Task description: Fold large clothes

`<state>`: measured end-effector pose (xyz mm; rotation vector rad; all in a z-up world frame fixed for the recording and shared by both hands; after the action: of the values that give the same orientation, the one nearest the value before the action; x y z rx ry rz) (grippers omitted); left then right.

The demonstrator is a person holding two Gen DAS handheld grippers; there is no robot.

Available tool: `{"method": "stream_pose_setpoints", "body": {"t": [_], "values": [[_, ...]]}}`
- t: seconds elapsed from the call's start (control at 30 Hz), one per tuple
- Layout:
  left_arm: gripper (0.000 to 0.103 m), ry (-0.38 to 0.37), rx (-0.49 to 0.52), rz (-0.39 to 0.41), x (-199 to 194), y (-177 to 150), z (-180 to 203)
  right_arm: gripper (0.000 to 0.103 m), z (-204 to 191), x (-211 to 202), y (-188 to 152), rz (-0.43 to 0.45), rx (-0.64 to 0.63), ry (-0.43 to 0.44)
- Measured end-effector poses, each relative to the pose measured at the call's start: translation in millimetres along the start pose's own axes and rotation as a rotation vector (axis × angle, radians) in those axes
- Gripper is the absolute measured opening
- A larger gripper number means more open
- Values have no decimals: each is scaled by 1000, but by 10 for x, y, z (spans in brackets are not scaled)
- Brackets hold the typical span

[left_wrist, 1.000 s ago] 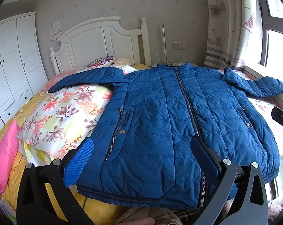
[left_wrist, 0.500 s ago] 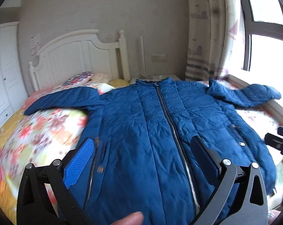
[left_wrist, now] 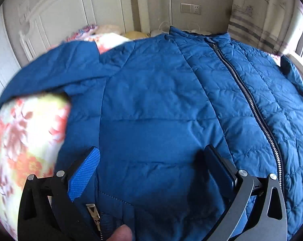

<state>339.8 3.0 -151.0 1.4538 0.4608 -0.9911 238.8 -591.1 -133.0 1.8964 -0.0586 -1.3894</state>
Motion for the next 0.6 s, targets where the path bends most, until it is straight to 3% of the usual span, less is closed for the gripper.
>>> {"method": "stream_pose_setpoints", "body": {"t": [0.03,0.07,0.1,0.17,0.3,0.43,0.5,0.57,0.6], "values": [[99,-11,-11,-5,16,-15,-31,92,-7,91,44,-12,9,-12],[99,-23,-19,-7,18,-25,-53,75,-22,165,87,-29,25,-18],[99,-30,-25,-8,20,-36,-35,41,-39,206,138,-36,51,6],[99,-41,-35,-13,26,-38,-54,14,-121,106,177,0,78,61],[99,-20,-42,-23,56,-23,-17,9,-864,-613,239,211,-78,189],[99,-17,-57,-32,90,32,-29,9,-1891,-1219,-66,293,-341,363],[99,-22,-58,-28,79,30,-33,9,-2502,-1374,-427,270,-508,457],[99,-31,-62,-24,72,35,-42,10,-2969,-1328,-831,198,-657,483],[99,-37,-64,-22,66,38,-49,16,-3188,-1228,-1093,138,-741,469]]}}
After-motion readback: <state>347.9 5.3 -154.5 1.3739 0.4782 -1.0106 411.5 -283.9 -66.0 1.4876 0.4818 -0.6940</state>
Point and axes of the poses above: each gripper's, at about its wrist camera, not at the fingertips, and x roughly the way its jaws point, z to its right, y to its top, the point moved 4 cm from there along x, roughly the way its jaws point, and after that the axes turned 12 degrees about -y, right-handed, at the moved point
